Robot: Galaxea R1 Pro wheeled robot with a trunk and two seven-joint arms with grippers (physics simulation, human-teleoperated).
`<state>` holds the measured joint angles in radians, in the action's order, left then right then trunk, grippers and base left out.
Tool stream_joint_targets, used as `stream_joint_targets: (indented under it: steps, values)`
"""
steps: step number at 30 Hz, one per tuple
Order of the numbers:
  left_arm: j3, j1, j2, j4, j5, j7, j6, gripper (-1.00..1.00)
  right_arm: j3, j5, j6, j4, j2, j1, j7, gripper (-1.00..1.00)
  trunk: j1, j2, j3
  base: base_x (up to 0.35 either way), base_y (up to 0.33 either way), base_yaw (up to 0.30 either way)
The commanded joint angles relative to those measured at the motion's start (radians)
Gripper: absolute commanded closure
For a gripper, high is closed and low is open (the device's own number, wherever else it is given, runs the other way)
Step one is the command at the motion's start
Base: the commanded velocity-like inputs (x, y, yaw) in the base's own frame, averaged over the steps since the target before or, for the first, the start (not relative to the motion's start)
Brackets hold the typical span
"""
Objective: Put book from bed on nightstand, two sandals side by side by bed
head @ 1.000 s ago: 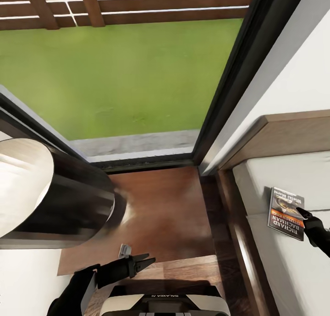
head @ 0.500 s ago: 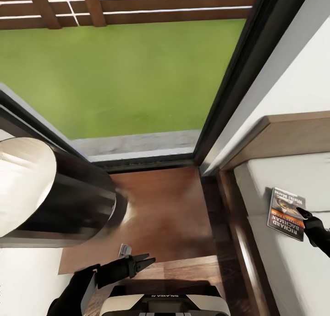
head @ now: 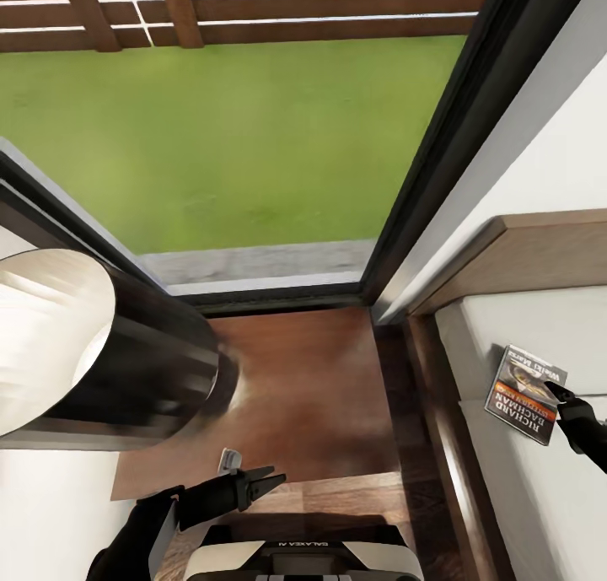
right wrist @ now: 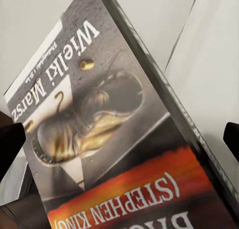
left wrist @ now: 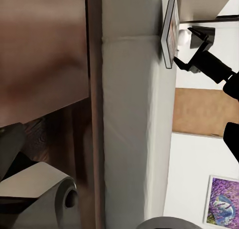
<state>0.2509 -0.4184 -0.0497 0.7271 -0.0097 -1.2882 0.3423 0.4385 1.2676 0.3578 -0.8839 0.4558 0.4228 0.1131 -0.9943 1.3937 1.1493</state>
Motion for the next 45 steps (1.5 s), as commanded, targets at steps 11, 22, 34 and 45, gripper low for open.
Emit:
stream_joint_targets:
  steps: [11,22,34,45]
  values:
    - [0.004,0.0,-0.001,0.0,-0.001,-0.004,0.011,-1.0,0.002,0.004,0.006,0.0,0.0,0.001,0.002,-1.0,0.0,0.0,0.0,0.0,0.0,0.0]
    - [0.004,0.0,-0.001,0.001,-0.002,-0.005,0.011,-1.0,0.002,0.004,0.006,0.0,0.0,0.001,0.002,-1.0,0.0,0.0,0.0,0.0,0.0,0.0]
    - [0.004,0.0,-0.001,0.0,-0.001,-0.005,0.011,-1.0,0.003,0.004,0.006,0.0,0.0,0.001,0.002,-1.0,0.0,0.0,0.0,0.0,0.0,0.0]
    - [0.003,0.0,-0.001,0.001,-0.001,-0.006,0.012,-1.0,0.003,0.004,0.006,0.0,0.0,0.001,0.002,-1.0,0.023,-0.042,-0.018,0.0,0.0,0.0]
